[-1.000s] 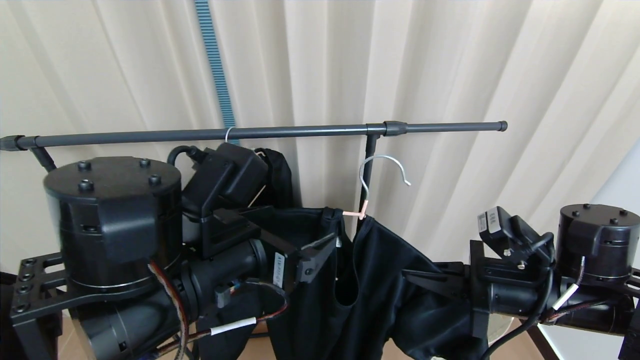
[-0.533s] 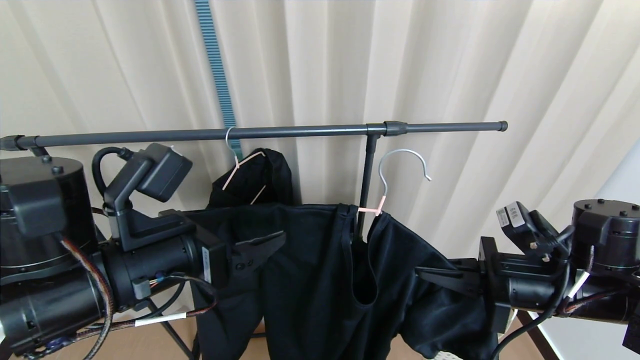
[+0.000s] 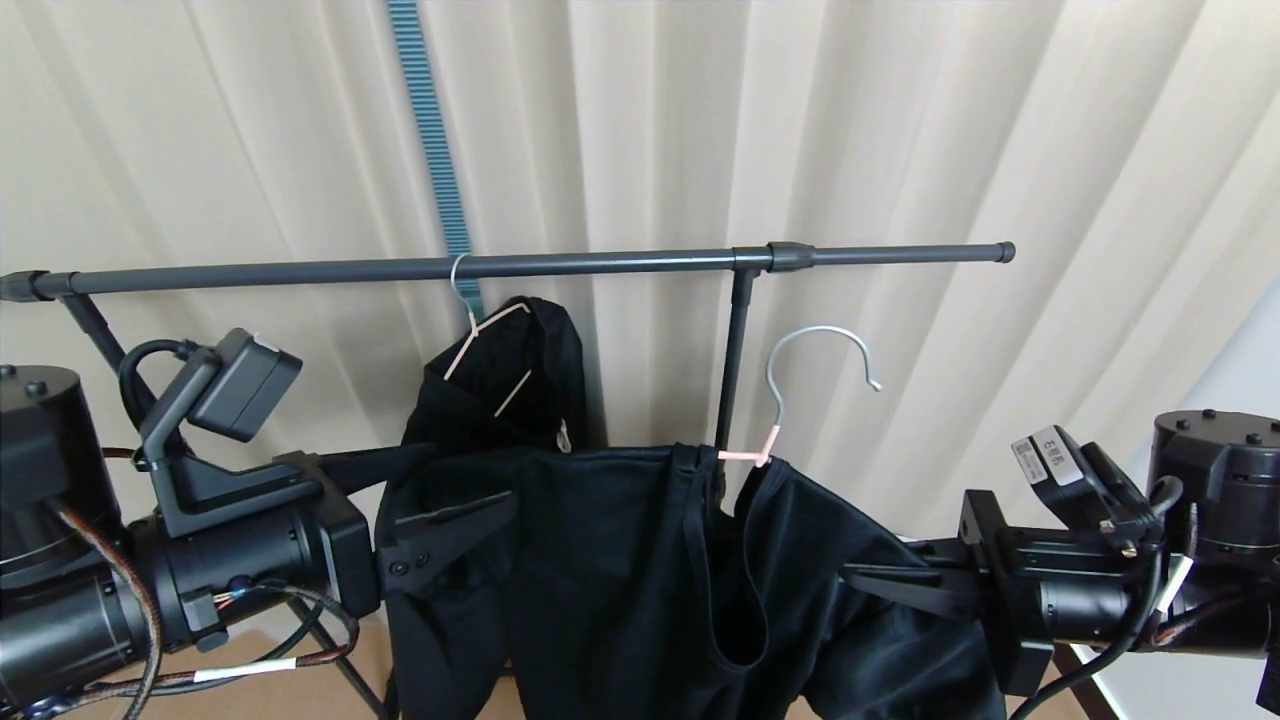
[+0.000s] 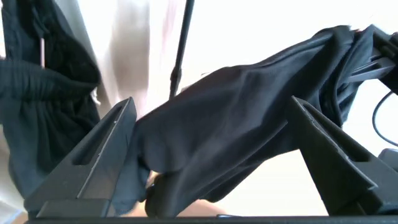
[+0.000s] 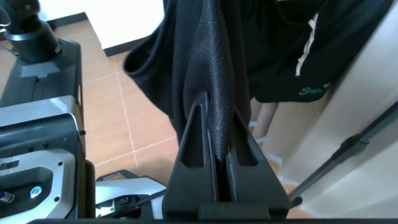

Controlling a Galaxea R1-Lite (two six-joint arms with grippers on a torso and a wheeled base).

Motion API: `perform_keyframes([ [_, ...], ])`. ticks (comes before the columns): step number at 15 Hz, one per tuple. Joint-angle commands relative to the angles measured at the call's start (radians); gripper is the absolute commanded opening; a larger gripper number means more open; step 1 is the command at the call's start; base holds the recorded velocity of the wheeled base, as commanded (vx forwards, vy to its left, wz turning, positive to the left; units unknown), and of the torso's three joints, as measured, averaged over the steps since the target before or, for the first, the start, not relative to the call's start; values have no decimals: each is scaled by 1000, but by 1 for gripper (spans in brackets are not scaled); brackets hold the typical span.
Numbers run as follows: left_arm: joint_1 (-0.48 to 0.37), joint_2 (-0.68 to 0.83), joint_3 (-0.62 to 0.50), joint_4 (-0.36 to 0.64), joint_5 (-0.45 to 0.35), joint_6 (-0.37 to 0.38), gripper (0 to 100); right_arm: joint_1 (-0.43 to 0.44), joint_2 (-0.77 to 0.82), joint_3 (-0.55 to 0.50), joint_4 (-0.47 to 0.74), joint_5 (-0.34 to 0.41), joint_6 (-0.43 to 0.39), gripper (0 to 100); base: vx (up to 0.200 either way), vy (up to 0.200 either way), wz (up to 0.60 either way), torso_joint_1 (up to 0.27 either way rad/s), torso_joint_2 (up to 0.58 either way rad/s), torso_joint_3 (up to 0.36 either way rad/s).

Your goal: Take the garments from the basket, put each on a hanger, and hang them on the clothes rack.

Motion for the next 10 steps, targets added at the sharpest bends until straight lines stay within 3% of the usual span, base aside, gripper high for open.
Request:
perform_keyframes([
  [1, 42, -9, 18, -2, -30, 0, 100, -2, -9, 4, 0, 13, -1, 0, 0, 0, 0, 0, 0, 0],
  [6, 130, 2, 51, -2, -251, 1, 100, -2, -20, 11, 0, 55, -1, 0, 0, 0, 0, 0, 0, 0],
  [10, 167, 25, 51, -8, -257, 3, 100, -8, -33, 18, 0, 81, -1, 0, 0, 0, 0, 0, 0, 0],
])
